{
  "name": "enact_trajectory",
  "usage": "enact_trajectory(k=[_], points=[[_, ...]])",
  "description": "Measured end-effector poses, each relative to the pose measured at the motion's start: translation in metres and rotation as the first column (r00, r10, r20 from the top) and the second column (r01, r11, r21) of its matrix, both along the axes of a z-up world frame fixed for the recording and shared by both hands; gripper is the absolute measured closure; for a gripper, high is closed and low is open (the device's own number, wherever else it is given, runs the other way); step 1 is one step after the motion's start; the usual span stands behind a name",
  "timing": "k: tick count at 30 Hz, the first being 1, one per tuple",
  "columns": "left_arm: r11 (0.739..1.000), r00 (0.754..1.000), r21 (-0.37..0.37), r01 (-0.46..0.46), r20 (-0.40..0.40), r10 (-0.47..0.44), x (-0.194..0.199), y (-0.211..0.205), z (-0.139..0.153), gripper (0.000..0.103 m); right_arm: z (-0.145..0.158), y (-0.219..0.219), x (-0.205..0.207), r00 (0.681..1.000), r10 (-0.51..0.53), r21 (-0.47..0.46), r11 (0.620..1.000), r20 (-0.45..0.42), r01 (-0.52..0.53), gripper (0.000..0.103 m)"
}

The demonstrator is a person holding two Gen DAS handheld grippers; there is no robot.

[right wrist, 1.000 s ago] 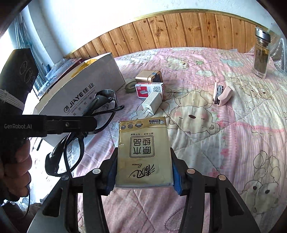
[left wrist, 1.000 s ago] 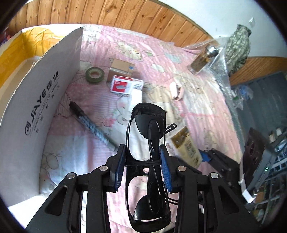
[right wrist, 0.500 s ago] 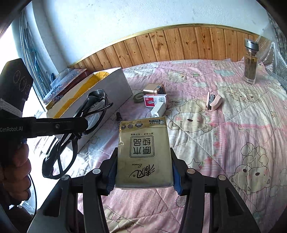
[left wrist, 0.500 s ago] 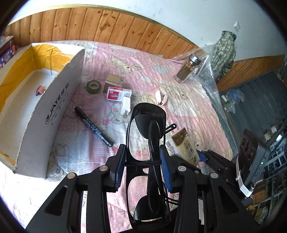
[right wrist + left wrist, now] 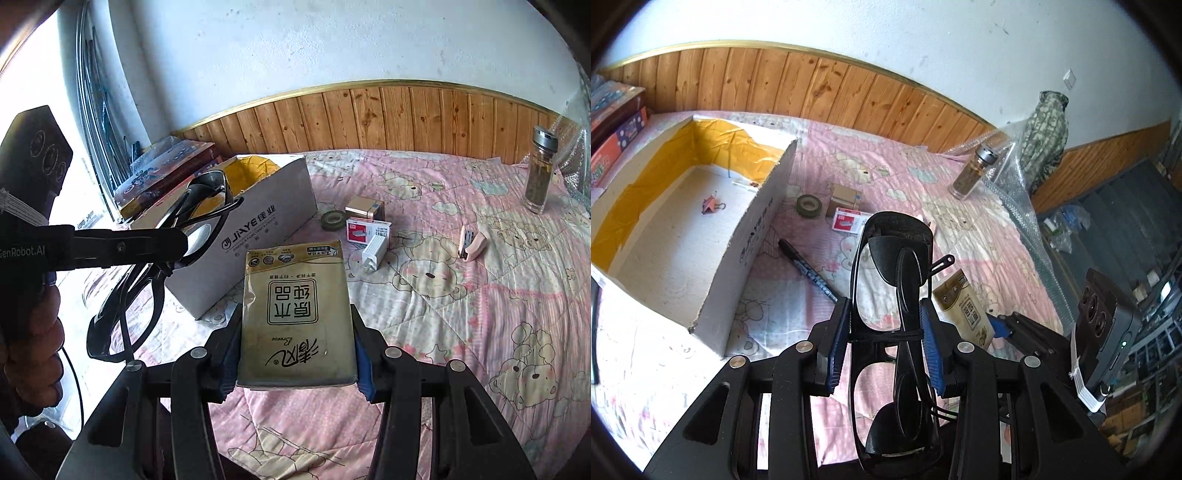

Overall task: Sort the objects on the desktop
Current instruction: 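Lift the sunglasses and tissue pack and carry both over the cardboard box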

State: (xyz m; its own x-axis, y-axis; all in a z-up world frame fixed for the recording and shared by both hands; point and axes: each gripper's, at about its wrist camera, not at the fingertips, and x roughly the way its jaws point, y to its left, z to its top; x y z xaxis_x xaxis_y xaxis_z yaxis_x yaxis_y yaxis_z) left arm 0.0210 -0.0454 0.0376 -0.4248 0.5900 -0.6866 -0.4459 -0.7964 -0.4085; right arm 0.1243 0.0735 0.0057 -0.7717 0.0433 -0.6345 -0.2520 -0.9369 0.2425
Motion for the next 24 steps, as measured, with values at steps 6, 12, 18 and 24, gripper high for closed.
enact_trajectory(k=[6, 12, 18, 24], points=[[0.999, 0.998, 0.007, -0.043, -0.036, 0.043, 0.002, -0.022, 0.016, 0.066, 0.018, -0.016, -0.014, 0.998, 0.053, 0.038, 0.998, -0.021, -0.052, 0.051], [0.996, 0.994, 0.017, -0.090, -0.056, 0.090, -0.001, -0.047, 0.024, 0.065, 0.031, -0.030, -0.028, 0.995, 0.098, 0.060, 0.994, -0.031, -0.096, 0.051], [0.991, 0.989, 0.032, -0.133, -0.067, 0.135, -0.007, -0.067, 0.032, 0.066, 0.041, -0.040, -0.041, 0.990, 0.133, 0.075, 0.989, -0.036, -0.130, 0.051], [0.985, 0.982, 0.035, -0.168, -0.081, 0.170, -0.018, -0.084, 0.039, 0.066, 0.047, -0.047, -0.057, 0.985, 0.167, 0.082, 0.983, -0.037, -0.164, 0.051]])
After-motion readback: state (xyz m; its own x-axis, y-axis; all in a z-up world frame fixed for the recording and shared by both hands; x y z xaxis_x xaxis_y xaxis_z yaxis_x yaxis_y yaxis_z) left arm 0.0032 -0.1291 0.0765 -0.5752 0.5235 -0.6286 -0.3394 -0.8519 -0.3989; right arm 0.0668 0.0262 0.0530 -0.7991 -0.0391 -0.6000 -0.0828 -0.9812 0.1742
